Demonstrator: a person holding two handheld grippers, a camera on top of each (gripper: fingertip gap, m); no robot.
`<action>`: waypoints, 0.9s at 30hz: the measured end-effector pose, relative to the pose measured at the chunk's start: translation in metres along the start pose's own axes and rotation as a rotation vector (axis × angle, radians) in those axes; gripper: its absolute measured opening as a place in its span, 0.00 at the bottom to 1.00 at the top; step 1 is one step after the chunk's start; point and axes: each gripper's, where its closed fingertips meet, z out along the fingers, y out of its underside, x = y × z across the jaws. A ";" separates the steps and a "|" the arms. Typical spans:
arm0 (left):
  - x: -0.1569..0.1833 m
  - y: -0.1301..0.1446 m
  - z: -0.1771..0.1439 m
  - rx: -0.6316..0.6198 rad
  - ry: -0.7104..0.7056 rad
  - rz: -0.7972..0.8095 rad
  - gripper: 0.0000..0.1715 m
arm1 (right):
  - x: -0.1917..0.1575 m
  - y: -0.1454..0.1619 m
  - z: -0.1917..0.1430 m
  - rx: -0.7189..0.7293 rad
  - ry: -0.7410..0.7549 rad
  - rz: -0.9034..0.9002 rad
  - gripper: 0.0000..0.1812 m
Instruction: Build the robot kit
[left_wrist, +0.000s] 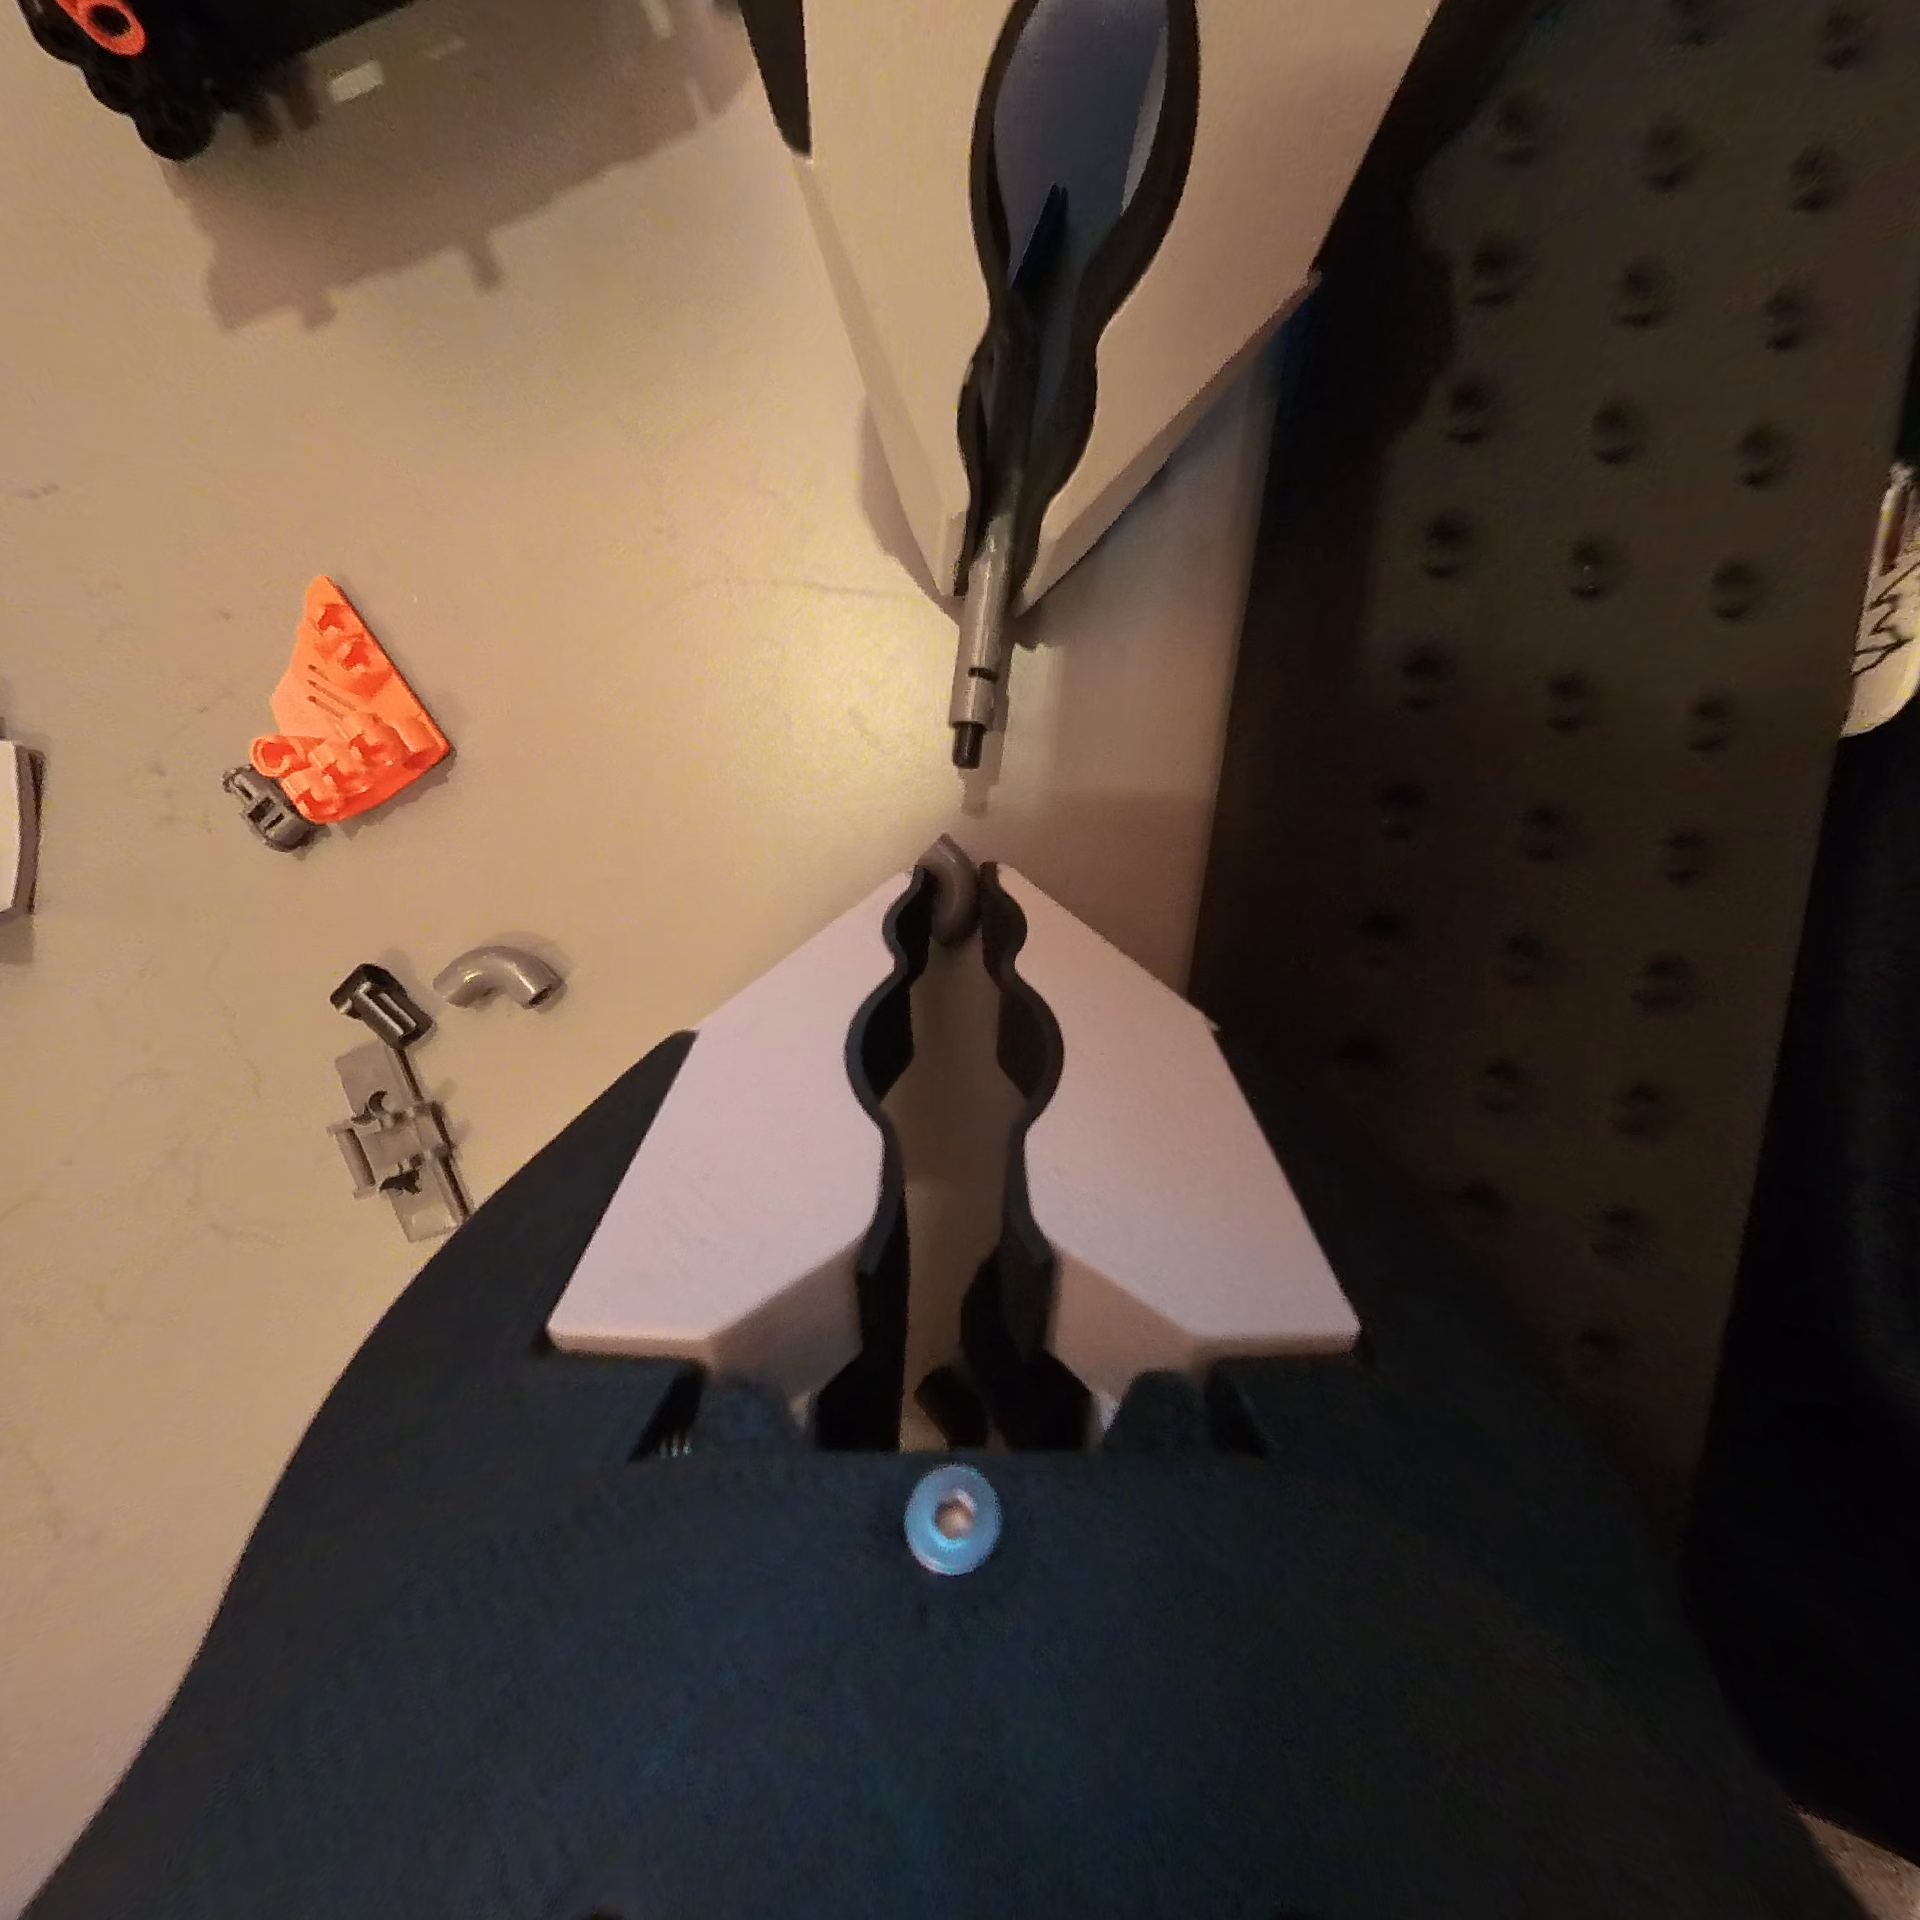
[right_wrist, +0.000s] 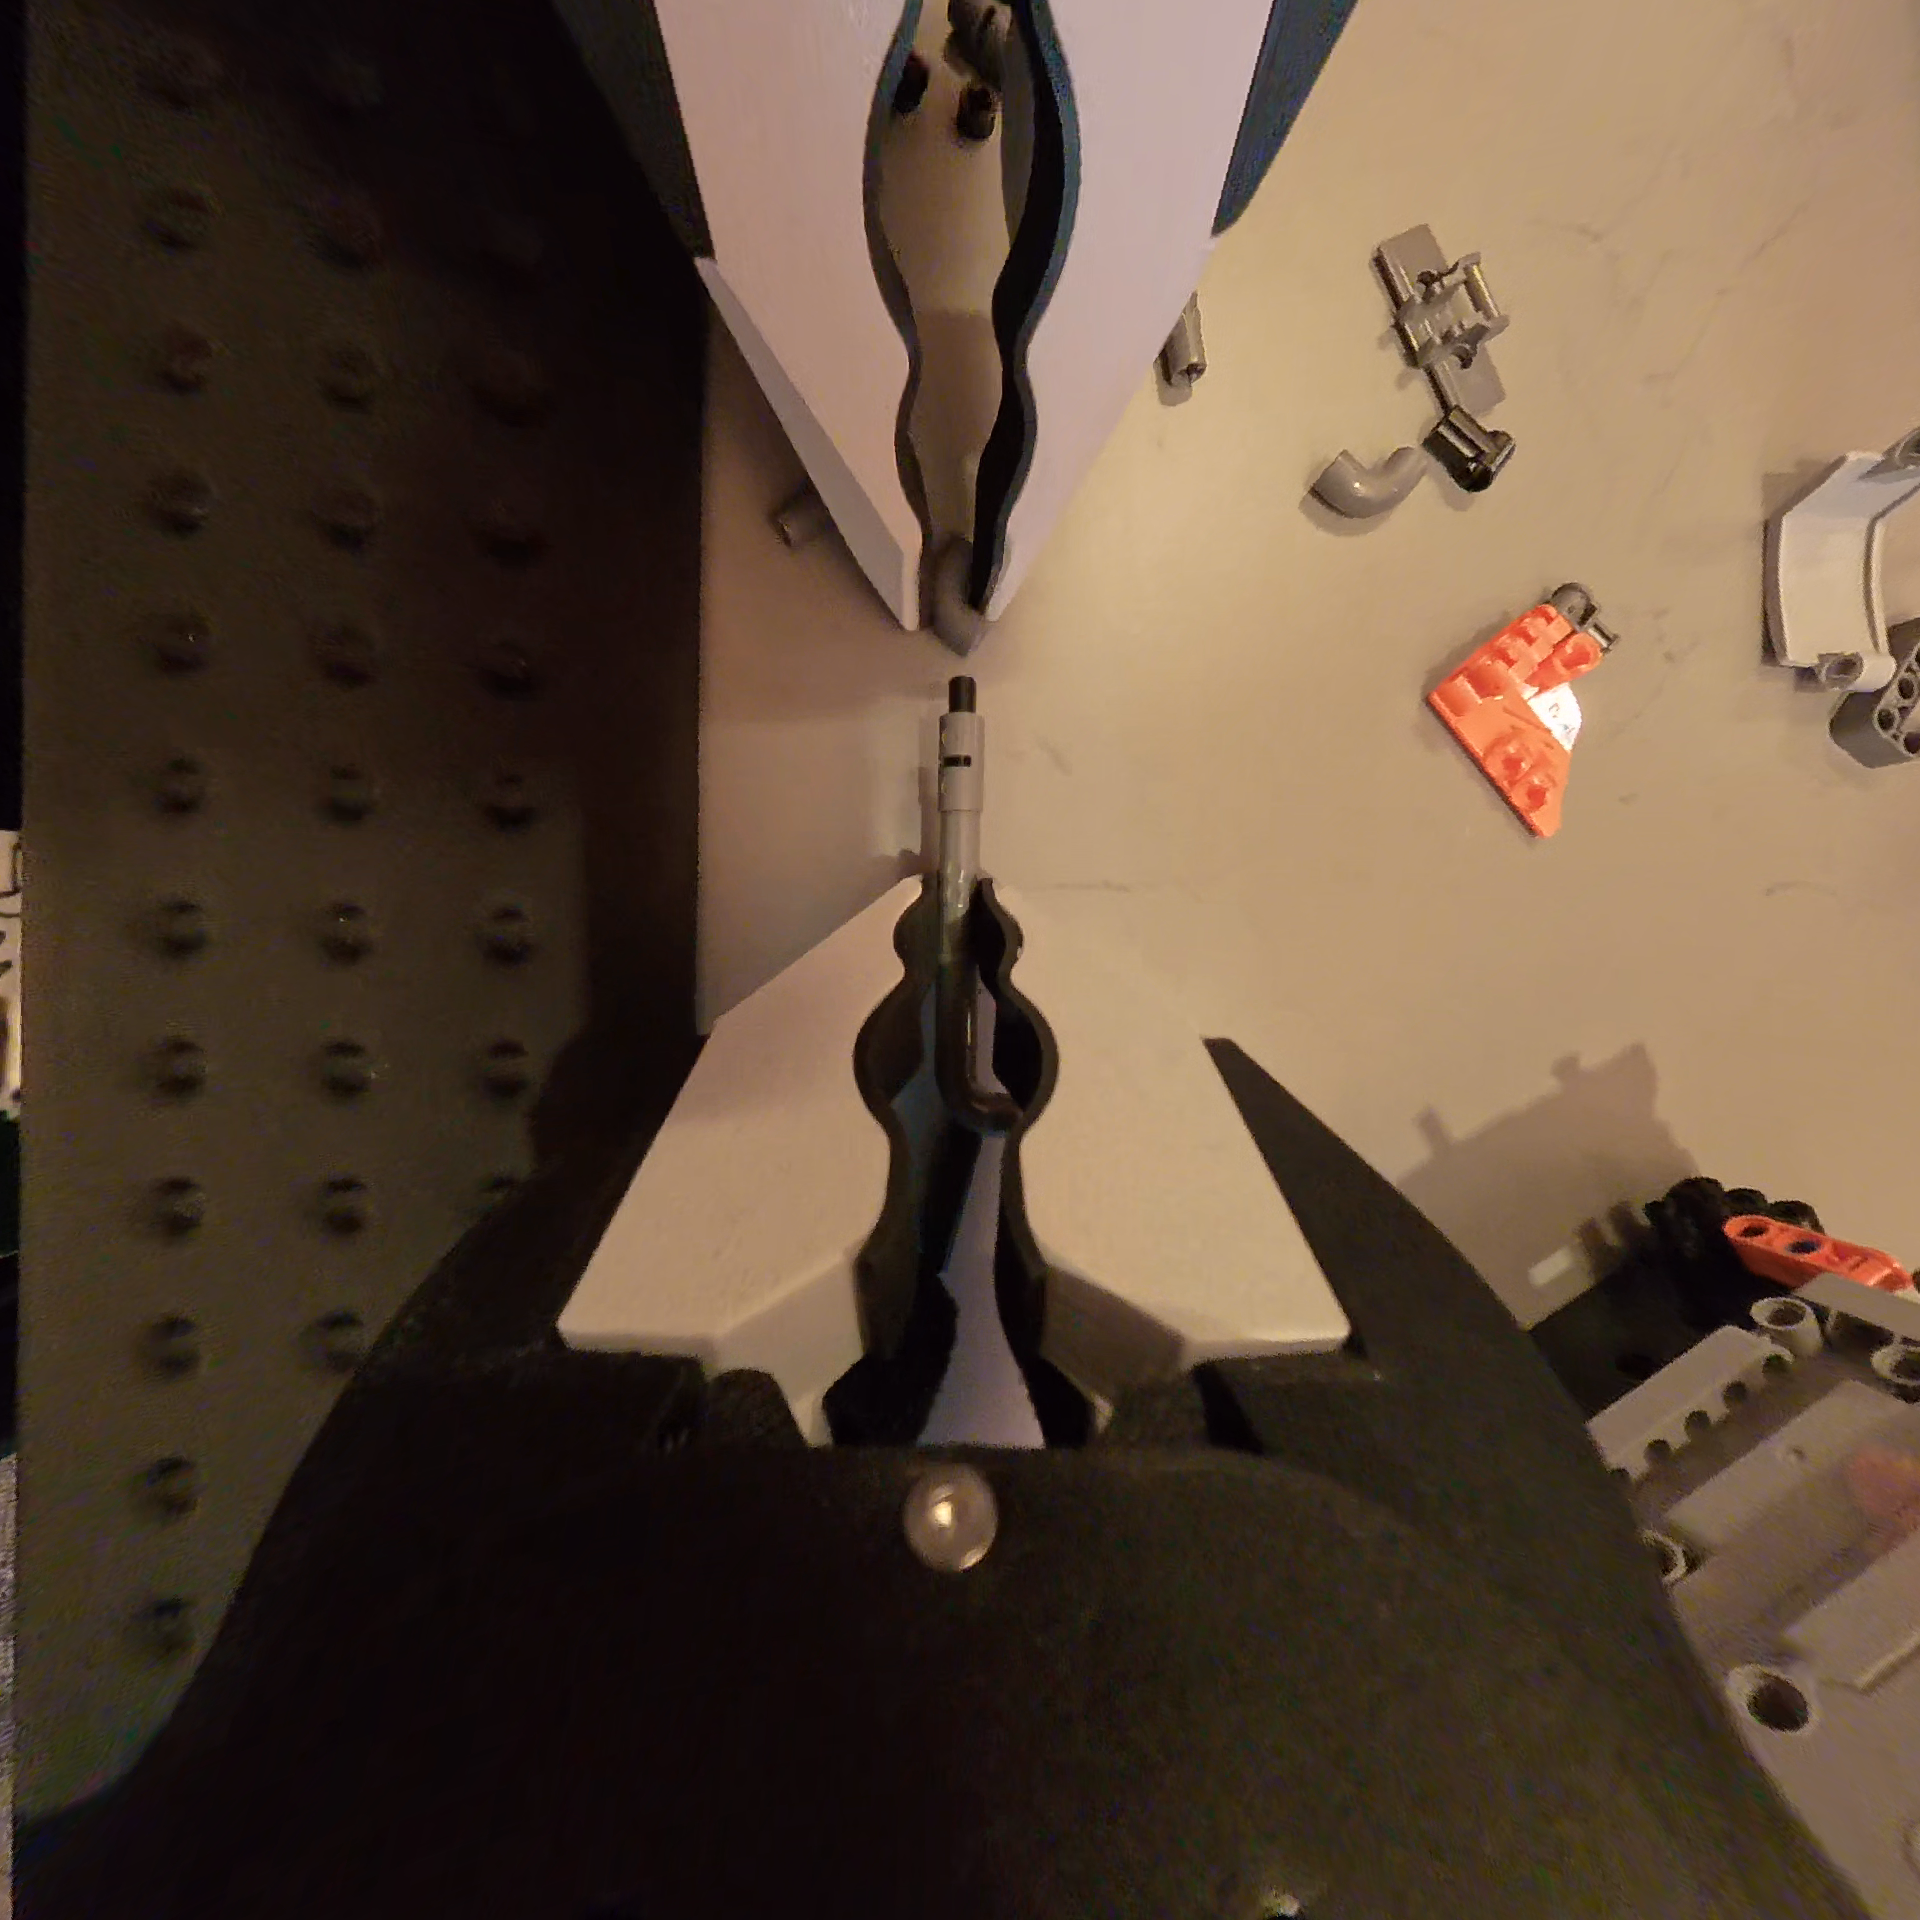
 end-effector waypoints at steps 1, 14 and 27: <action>0.000 0.000 0.000 0.000 0.001 0.001 0.04 | 0.000 0.000 0.000 0.006 -0.003 0.001 0.02; 0.041 -0.020 -0.010 0.135 0.134 0.114 0.04 | -0.029 0.000 -0.012 0.064 -0.145 -0.053 0.02; 0.047 -0.021 -0.008 0.148 0.084 0.191 0.03 | -0.037 0.001 -0.006 0.014 -0.190 -0.159 0.02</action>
